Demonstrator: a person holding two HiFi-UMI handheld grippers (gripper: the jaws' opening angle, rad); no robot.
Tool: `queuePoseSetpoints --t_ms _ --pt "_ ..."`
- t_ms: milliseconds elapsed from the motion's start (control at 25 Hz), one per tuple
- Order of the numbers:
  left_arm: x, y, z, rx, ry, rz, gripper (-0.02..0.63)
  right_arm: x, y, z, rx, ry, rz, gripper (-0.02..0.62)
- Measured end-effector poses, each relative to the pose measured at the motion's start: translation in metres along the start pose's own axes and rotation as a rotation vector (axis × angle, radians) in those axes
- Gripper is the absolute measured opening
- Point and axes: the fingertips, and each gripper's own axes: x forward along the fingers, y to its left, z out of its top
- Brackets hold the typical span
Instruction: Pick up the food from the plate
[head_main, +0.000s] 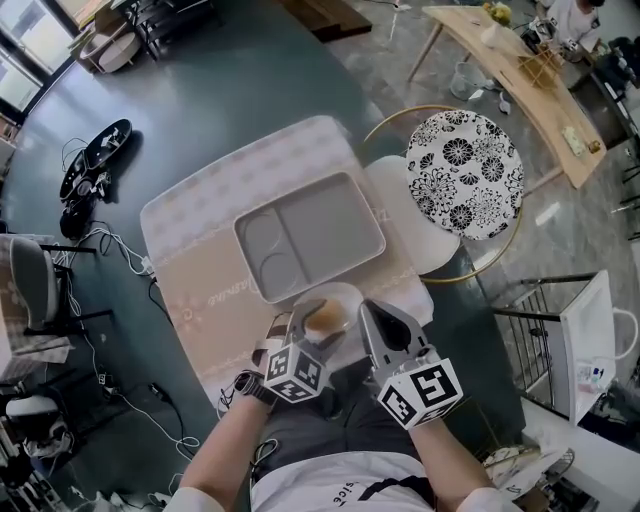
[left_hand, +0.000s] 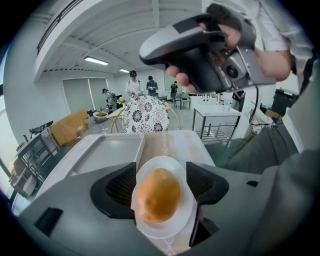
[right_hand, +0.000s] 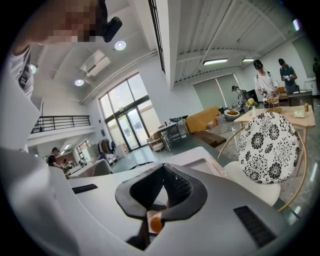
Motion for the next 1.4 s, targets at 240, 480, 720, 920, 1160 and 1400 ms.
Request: queuePoseSetpoints --t_ms 240,480,720,920,1160,1400 --pt "0.012 0.003 -0.012 0.038 0.039 -0.043 0.298 0.009 -0.002 -0.01 0.002 0.013 0.005 0.014" --pt "0.022 -0.001 -0.024 0.073 0.072 -0.074 0.298 0.015 -0.006 -0.018 0.006 0.026 0.003 0.014" --pt "0.03 0.001 -0.02 0.083 0.043 -0.065 0.302 0.016 -0.009 -0.02 0.003 0.033 -0.003 0.014" --pt "0.029 0.012 -0.015 0.002 -0.012 -0.007 0.301 0.013 -0.014 -0.018 0.002 0.034 -0.013 0.014" --pt "0.006 0.026 0.002 -0.092 -0.068 0.043 0.299 0.008 -0.018 -0.012 0.02 0.035 -0.025 0.014" --pt "-0.032 0.024 0.037 -0.152 -0.12 0.067 0.299 0.002 -0.003 0.007 0.019 0.044 -0.011 0.014"
